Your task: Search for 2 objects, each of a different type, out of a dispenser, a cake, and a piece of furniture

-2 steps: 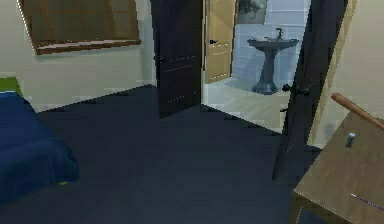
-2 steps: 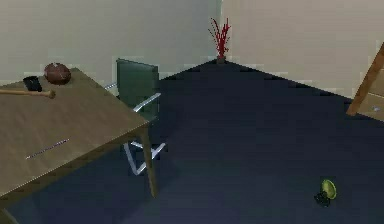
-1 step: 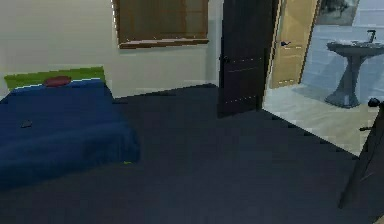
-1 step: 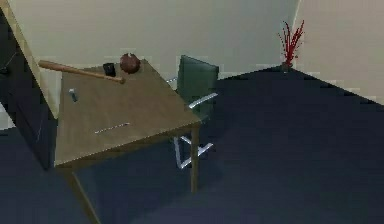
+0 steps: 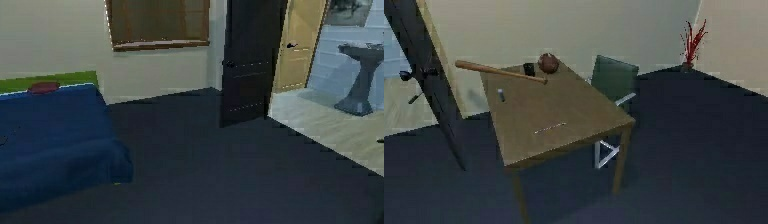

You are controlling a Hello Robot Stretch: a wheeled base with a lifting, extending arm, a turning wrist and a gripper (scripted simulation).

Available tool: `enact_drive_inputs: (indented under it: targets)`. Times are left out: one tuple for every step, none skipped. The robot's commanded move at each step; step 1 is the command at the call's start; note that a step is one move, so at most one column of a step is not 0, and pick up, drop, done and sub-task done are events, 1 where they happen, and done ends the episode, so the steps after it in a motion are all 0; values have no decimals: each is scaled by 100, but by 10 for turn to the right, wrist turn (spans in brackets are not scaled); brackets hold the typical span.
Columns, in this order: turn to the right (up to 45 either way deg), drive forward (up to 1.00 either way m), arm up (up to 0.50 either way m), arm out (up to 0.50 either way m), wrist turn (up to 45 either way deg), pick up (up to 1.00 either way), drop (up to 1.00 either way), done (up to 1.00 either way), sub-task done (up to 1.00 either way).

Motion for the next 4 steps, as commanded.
enact_drive_inputs:
  targets:
    - [210, 0, 0, 0, 0, 0, 0, 0, 0]
    - [0, 100, 0, 0, 0, 0, 0, 0, 0]
    - [0, 60, 0, 0, 0, 0, 0, 0, 0]
    - [390, 0, 0, 0, 0, 0, 0, 0, 0]
